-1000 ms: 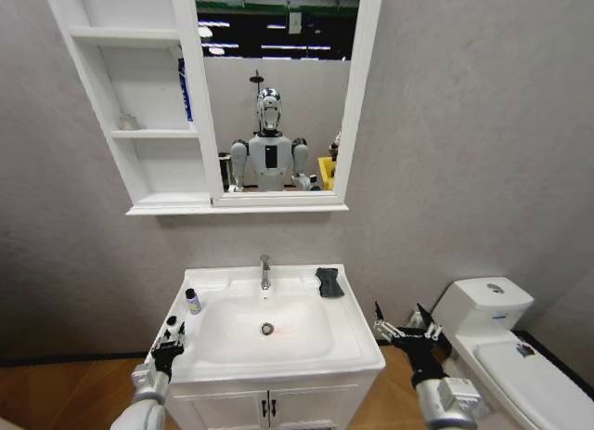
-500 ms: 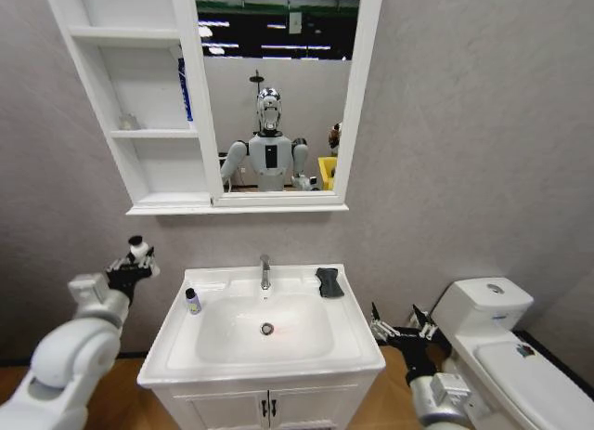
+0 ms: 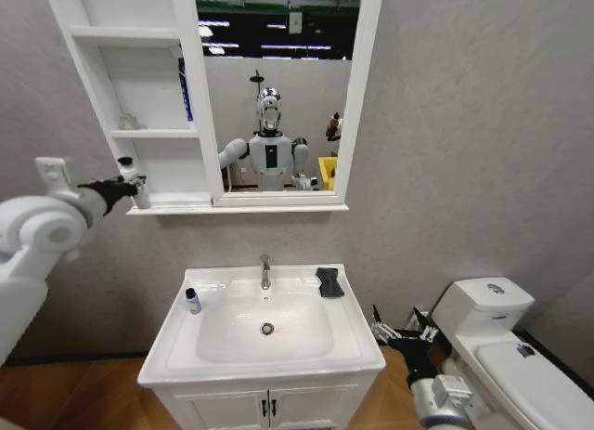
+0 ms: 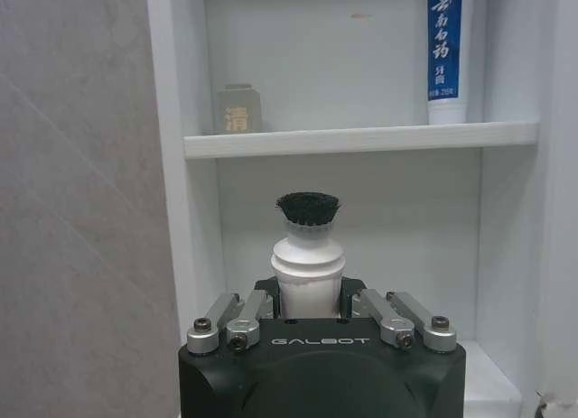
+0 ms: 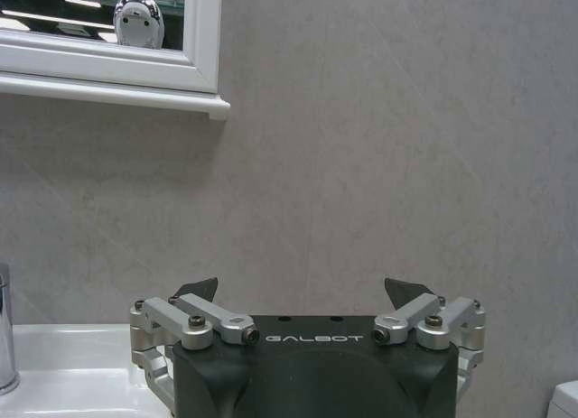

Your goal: Move facial cleanser and shampoo from washbasin to cabinet, then wipe washbasin with towel.

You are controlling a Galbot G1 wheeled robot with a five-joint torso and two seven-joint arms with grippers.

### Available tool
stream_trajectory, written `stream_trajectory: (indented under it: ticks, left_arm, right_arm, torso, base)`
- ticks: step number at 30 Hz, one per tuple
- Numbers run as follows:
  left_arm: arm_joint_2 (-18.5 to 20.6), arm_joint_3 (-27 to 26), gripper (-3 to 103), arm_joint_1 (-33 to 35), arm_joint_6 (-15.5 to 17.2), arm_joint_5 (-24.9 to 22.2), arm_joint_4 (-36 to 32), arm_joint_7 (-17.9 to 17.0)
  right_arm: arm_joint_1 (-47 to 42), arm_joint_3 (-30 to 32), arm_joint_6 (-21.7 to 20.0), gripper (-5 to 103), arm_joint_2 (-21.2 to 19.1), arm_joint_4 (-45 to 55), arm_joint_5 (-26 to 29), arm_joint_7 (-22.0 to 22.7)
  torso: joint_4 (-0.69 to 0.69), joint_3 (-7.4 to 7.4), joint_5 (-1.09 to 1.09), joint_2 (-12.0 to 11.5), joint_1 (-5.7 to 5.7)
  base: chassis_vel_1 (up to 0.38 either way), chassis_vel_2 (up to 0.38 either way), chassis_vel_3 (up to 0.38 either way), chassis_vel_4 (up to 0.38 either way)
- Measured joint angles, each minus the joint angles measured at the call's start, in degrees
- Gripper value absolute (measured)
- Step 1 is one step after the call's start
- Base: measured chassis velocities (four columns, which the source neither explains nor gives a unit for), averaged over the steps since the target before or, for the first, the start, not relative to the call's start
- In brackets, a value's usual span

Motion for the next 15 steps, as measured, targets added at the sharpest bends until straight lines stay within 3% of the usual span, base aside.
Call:
stream_trajectory:
  ticks: [2, 5, 13, 15]
  left_arm:
    - [-2.36, 4.74, 32, -5.47, -0.13, 1.39, 5.16, 1.02]
    - [-4.77, 7.17, 32, -8.67, -0.51, 3.99, 9.26, 2.43]
    - [-9.47, 8.11, 32, -11.45, -0.38, 9.33, 15.64, 4.91]
    - [-11.27, 8.50, 32, -12.84, -0.42, 12.37, 19.47, 7.01]
  right_arm:
    - [-0.33, 0.25, 0.01, 100, 0.13, 0.14, 0.01, 0.04]
    - [-0.87, 0.91, 0.24, 100, 0.21, 0.21, 0.13, 0.06]
    - [-2.01, 1.17, 1.53, 100, 0.13, -0.44, 0.23, 0.68]
    - [-1.85, 1.04, 1.60, 100, 0.15, -0.60, 0.16, 0.73]
  torso:
    - [-0.02, 0.01, 0.01, 0.00, 0.01]
    - [-0.01, 0.01, 0.00, 0.00, 0.01]
    - [-0.01, 0.00, 0.00, 0.00, 0.00]
    - [0.02, 0.00, 0.00, 0.00, 0.00]
  base:
    - [0.000, 0.000, 0.000, 0.000]
    - [0.000, 0.000, 0.000, 0.000]
    - [0.000, 0.000, 0.000, 0.000]
    - [0.000, 0.000, 0.000, 0.000]
